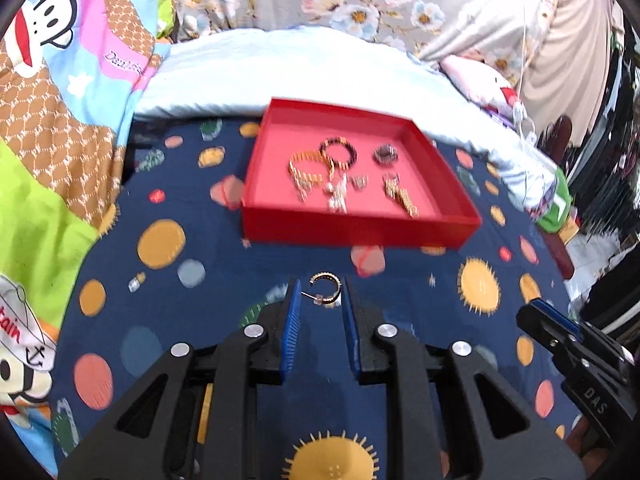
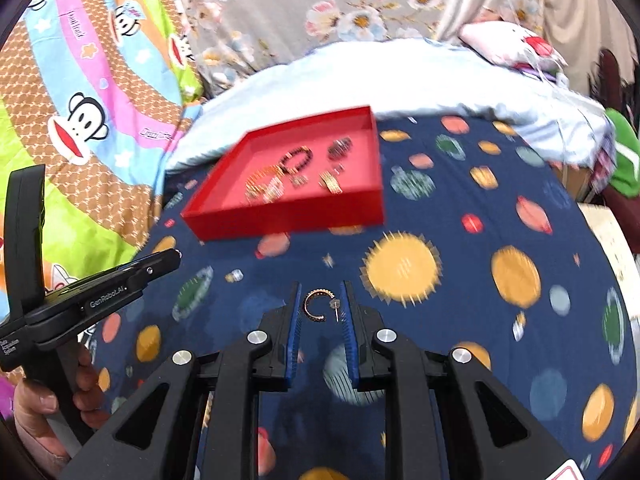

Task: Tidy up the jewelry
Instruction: 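Carry both gold hoops over the red tray, then open both tools to drop the gold hoops into the tray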

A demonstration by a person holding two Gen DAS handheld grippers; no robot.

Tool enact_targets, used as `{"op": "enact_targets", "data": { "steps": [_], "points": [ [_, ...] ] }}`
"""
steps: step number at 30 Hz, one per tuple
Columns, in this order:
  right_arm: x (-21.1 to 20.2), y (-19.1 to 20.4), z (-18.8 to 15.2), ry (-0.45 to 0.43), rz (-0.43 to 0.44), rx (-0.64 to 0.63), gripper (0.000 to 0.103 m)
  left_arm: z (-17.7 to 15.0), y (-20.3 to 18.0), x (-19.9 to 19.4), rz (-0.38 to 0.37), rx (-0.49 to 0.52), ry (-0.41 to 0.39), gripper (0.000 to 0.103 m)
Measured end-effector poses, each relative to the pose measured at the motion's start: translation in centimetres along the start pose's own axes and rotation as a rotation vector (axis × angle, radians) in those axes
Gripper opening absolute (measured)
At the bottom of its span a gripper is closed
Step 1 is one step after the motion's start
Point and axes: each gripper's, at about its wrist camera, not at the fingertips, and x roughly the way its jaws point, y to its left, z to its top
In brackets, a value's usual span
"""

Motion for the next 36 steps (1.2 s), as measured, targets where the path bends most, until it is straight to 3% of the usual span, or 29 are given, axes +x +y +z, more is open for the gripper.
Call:
{"op": "enact_targets", "data": {
  "steps": [8,16,26,34,36],
  "points": [
    [3.0,1.8,6.9,-0.068,0.033,-0.071,0.018,6.1,-1.0,2.0,0.02,0.055,-0.089,0.02],
    [8.9,1.1,12.8,-0.058,0.056,-0.025,0.018,10.1,-1.5,8.2,0.069,0.07,-0.06,0.02],
    [14.5,0.9,13.6,-0.003,0.041,-0.036,0.018,10.2,-1.1,12.5,0.091,0.072,-0.015,0.02],
    [16.0,1.2,13.2,0.016,0.045,-0.048,0.019,10.1,-1.4,13.2,0.105,0.082,-0.009,0.02],
    [15.9,1.2,13.2,0.012,0.043,-0.048,0.019,10.0,-1.4,13.2,0.109,0.083,-0.007,0.026]
  ]
}}
